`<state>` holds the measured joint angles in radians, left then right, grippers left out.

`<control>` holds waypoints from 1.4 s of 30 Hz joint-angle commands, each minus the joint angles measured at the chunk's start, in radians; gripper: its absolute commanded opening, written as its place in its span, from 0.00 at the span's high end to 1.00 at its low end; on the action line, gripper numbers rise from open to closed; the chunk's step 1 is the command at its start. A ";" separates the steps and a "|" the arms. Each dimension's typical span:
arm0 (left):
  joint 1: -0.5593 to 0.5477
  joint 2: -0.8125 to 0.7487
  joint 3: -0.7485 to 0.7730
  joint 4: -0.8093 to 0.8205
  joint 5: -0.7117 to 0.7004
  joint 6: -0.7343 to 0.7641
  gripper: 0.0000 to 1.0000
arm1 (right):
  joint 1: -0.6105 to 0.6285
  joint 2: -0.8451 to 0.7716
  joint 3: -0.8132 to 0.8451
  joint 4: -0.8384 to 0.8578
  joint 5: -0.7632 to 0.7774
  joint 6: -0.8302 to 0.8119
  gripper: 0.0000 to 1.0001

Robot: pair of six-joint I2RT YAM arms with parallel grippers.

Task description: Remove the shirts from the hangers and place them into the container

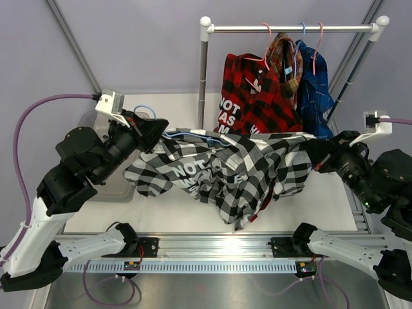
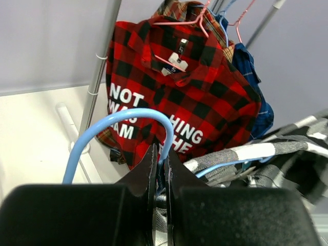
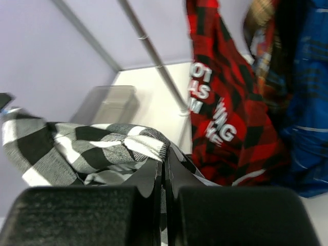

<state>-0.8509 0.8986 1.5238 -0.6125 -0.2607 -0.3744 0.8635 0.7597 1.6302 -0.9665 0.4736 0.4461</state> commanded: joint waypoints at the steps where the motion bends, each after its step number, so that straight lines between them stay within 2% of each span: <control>1: 0.013 -0.056 -0.008 0.005 -0.009 0.060 1.00 | -0.004 0.032 0.037 -0.041 0.295 -0.041 1.00; 3: 0.013 -0.073 -0.017 0.020 0.020 0.069 1.00 | -0.004 0.046 0.019 -0.035 0.287 -0.032 1.00; 11: 0.013 -0.191 -0.039 0.141 0.310 0.083 1.00 | -0.006 0.168 -0.107 -0.017 0.298 0.046 1.00; 14: 0.013 -0.228 -0.056 0.168 0.366 0.056 1.00 | -0.006 0.234 -0.153 0.017 0.209 0.055 1.00; 17: 0.013 -0.236 -0.063 0.191 0.402 0.035 1.00 | -0.006 0.280 -0.226 0.115 0.029 0.065 1.00; 20: 0.012 -0.186 -0.018 0.120 0.370 0.025 1.00 | -0.006 0.306 -0.245 0.234 -0.255 0.002 1.00; 23: 0.013 -0.149 0.012 0.039 0.293 0.025 1.00 | -0.004 0.282 -0.234 0.247 -0.297 -0.021 0.98; 25: 0.013 -0.119 0.018 -0.015 0.221 0.031 1.00 | -0.004 0.254 -0.219 0.232 -0.305 -0.053 0.89; 26: 0.013 -0.110 0.018 -0.026 0.201 0.034 1.00 | -0.004 0.245 -0.211 0.221 -0.317 -0.066 0.68; 28: 0.013 -0.087 0.024 -0.050 0.163 0.040 1.00 | -0.004 0.213 -0.187 0.181 -0.342 -0.090 0.59; 29: 0.013 -0.078 0.032 -0.061 0.152 0.043 1.00 | -0.004 0.202 -0.178 0.164 -0.351 -0.095 0.46; 32: 0.013 -0.026 0.097 -0.124 0.109 0.058 1.00 | -0.004 0.135 -0.173 0.104 -0.365 -0.093 0.22; 33: 0.013 -0.015 0.116 -0.141 0.101 0.064 1.00 | -0.004 0.118 -0.178 0.080 -0.395 -0.093 0.17; 35: 0.013 0.022 0.160 -0.190 0.084 0.080 1.00 | -0.004 0.076 -0.187 0.057 -0.432 -0.099 0.08; 36: 0.013 0.031 0.203 -0.205 0.086 0.084 1.00 | -0.004 0.066 -0.191 0.054 -0.505 -0.115 0.05; 42: 0.013 0.068 0.266 -0.270 0.133 0.077 1.00 | -0.003 0.067 -0.194 0.057 -0.633 -0.222 0.04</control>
<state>-0.8375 0.9668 1.7359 -0.8738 -0.1375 -0.3080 0.8612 0.7933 1.4204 -0.8963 -0.0360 0.3042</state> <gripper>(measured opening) 0.053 0.957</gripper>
